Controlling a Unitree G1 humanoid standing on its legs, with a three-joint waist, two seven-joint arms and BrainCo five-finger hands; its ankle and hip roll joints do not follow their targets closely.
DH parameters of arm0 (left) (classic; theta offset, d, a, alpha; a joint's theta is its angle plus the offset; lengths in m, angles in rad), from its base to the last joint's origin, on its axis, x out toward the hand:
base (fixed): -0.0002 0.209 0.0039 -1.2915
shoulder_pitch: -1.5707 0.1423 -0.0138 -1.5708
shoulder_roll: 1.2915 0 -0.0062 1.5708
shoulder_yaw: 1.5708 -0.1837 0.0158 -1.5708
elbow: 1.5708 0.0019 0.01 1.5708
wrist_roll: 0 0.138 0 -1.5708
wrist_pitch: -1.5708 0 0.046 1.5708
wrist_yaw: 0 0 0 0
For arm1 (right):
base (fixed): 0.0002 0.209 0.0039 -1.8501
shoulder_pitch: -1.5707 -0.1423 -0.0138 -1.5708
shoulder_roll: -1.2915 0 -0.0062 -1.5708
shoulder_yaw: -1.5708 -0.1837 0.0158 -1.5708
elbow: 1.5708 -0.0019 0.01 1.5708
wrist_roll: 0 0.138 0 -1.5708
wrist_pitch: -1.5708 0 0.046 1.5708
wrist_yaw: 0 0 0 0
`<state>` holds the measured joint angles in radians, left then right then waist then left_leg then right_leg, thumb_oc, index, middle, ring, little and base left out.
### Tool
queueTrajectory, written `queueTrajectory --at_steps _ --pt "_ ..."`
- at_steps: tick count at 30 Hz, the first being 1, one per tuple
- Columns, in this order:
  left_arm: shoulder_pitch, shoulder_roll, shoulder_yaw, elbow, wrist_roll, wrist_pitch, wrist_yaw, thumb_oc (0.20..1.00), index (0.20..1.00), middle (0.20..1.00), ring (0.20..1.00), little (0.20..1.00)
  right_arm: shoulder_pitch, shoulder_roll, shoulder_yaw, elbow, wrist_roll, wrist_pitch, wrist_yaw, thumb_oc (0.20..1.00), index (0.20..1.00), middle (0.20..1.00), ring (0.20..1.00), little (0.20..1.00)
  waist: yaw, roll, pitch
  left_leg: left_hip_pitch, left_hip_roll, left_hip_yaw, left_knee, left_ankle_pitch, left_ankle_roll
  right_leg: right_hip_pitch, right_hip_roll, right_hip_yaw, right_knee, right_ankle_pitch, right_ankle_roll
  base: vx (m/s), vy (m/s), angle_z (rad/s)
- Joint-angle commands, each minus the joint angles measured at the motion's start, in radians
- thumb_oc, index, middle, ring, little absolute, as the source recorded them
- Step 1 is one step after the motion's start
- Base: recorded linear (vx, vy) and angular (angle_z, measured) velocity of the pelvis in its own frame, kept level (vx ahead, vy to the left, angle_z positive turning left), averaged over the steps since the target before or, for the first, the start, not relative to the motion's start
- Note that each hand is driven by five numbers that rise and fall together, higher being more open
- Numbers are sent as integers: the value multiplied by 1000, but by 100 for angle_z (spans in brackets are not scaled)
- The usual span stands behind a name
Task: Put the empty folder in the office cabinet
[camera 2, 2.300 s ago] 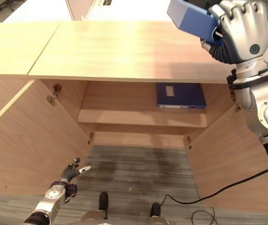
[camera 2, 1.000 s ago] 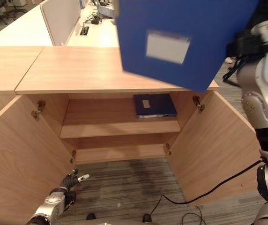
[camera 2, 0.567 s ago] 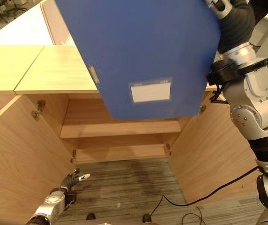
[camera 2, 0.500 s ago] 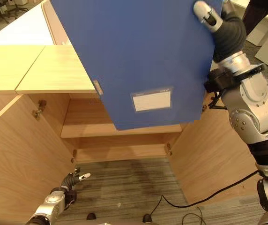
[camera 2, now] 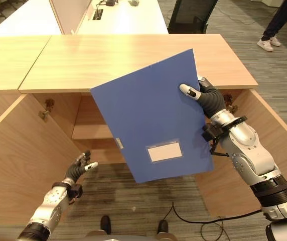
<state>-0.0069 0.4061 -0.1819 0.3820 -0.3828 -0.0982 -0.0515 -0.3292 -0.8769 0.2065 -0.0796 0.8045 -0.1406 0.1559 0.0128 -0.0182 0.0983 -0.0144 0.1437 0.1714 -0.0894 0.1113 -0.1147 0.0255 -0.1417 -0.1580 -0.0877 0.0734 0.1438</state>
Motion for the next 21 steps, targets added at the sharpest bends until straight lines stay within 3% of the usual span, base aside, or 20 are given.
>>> queueTrajectory --at_steps 1,15,21 --pt "-76 69 -4 -36 -109 -49 -83 1000 1000 1000 1000 1000 -26 40 -43 5 -51 -35 -11 200 200 200 200 200 24 -19 -19 48 21 -4 2 -85 -63 13 -25 -13 40 -54 84 3 -21 7" --pt "-93 237 -119 -206 -360 48 -341 1000 1000 1000 1000 1000 5 175 -36 50 -123 -28 10 200 200 200 200 200 24 4 -13 39 16 -22 2 -80 -58 14 -22 -23 40 -59 84 0 -6 3" --pt "-106 248 -142 -210 -374 56 -353 1000 1000 1000 1000 1000 1 201 -31 51 -123 -32 11 200 200 200 200 200 23 6 -12 41 16 -26 2 -81 -57 17 -22 -24 41 -60 84 0 0 0"
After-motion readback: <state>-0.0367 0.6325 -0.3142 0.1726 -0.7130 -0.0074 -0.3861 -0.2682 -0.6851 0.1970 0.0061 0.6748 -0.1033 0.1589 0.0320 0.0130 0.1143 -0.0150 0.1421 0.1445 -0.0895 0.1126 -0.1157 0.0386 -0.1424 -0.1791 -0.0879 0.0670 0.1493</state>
